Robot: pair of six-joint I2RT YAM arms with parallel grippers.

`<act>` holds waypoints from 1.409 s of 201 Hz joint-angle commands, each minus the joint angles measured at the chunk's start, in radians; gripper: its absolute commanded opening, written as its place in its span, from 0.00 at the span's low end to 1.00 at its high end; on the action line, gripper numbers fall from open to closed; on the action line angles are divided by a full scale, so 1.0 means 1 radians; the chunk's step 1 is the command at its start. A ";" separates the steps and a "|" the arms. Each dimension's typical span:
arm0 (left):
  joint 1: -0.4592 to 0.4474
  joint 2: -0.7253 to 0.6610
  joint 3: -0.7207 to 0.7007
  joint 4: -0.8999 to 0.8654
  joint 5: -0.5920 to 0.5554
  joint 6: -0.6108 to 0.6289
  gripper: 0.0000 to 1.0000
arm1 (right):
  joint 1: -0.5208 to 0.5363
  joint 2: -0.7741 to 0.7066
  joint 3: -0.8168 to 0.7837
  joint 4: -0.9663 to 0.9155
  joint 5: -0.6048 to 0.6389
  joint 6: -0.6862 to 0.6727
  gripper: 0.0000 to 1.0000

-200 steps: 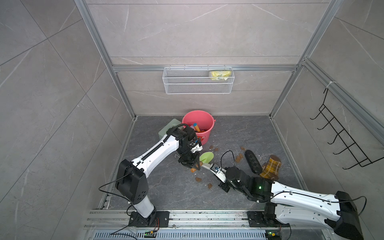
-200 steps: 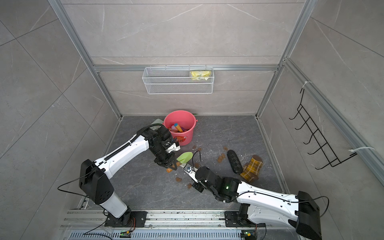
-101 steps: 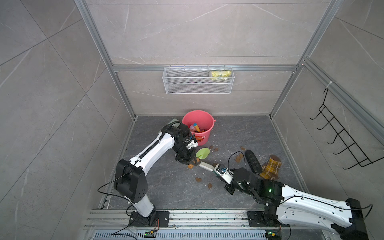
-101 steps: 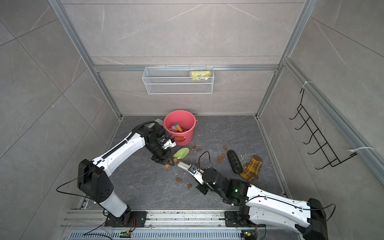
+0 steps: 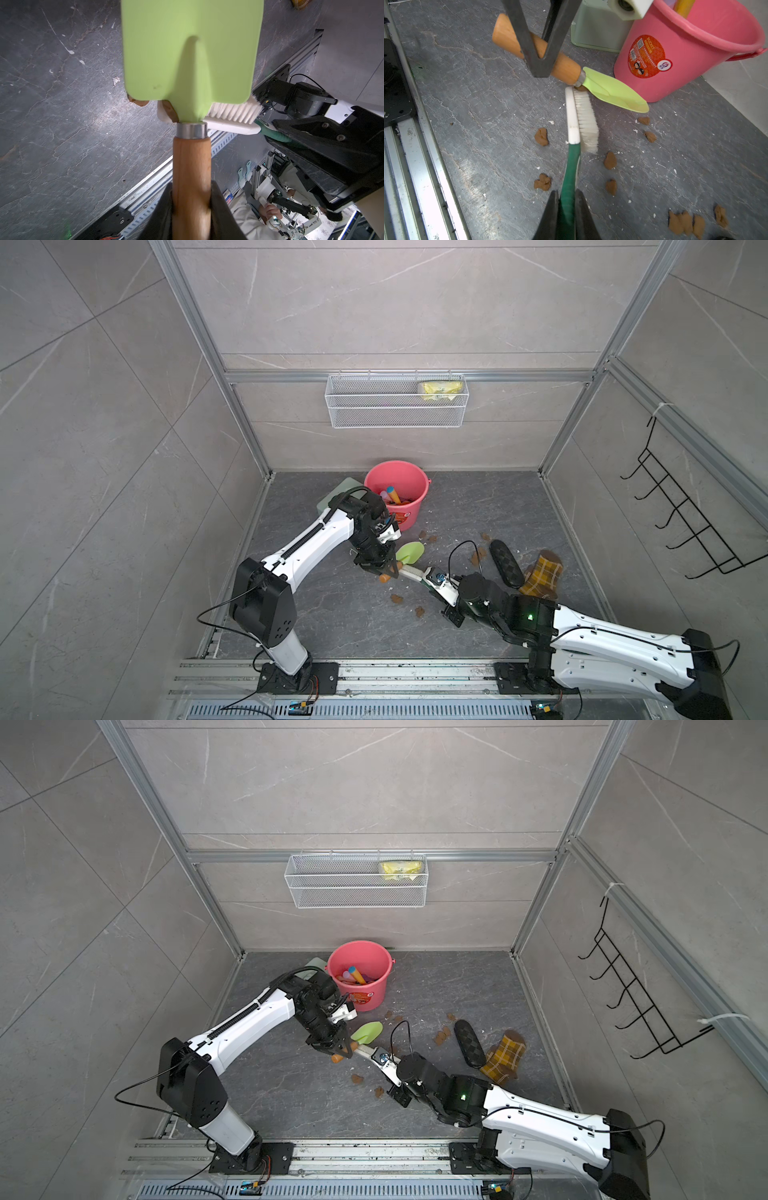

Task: Brush the soil off the hand trowel and place it into the bucket
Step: Brush off the soil from the hand trowel.

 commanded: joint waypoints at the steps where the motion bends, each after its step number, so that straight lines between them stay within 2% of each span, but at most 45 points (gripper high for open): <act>1: -0.009 -0.013 -0.007 -0.025 0.053 0.019 0.00 | -0.014 0.012 0.037 0.074 0.057 -0.001 0.00; 60: -0.009 -0.003 0.002 -0.010 0.128 0.022 0.00 | -0.045 0.067 0.005 0.158 0.076 0.000 0.00; 86: -0.005 -0.007 0.006 0.005 0.117 0.008 0.00 | -0.048 0.083 -0.027 0.187 0.040 0.007 0.00; 140: 0.053 -0.030 0.016 0.044 0.106 -0.028 0.00 | -0.048 0.018 -0.092 0.118 -0.013 0.065 0.00; 204: 0.053 -0.033 0.012 0.050 0.094 -0.034 0.00 | -0.048 -0.024 -0.049 0.042 0.043 0.109 0.00; 244: 0.051 -0.034 -0.021 0.059 0.166 -0.038 0.00 | -0.040 -0.037 -0.037 0.078 -0.113 0.001 0.00; 262: 0.050 -0.023 -0.025 0.034 0.195 -0.032 0.00 | -0.018 -0.029 -0.030 0.094 -0.101 -0.063 0.00; 283: 0.045 -0.020 -0.028 0.004 0.196 -0.028 0.00 | -0.001 -0.020 -0.019 0.107 -0.031 -0.125 0.00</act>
